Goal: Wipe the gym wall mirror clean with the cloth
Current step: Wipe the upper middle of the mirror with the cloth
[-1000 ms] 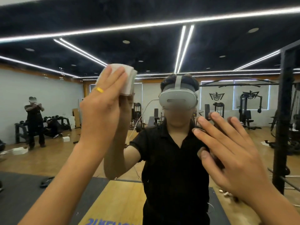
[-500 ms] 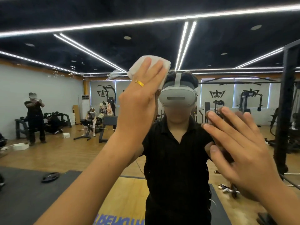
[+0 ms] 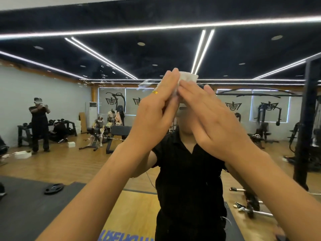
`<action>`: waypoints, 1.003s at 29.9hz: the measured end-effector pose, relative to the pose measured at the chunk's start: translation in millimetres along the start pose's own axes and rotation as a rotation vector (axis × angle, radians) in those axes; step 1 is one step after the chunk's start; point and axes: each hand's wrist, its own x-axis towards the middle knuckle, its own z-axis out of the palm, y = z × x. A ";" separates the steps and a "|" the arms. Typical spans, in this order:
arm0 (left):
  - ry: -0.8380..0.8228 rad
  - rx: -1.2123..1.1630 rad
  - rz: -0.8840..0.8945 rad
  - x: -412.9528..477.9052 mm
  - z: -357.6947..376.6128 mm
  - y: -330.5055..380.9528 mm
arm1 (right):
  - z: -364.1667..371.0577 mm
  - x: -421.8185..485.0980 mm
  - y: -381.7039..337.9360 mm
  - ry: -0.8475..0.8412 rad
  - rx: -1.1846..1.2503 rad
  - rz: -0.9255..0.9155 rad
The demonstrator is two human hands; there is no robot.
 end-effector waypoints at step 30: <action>0.094 0.532 -0.087 -156.2 -66.8 -120.2 | 37.6 62.3 -11.4 0.418 -0.525 0.079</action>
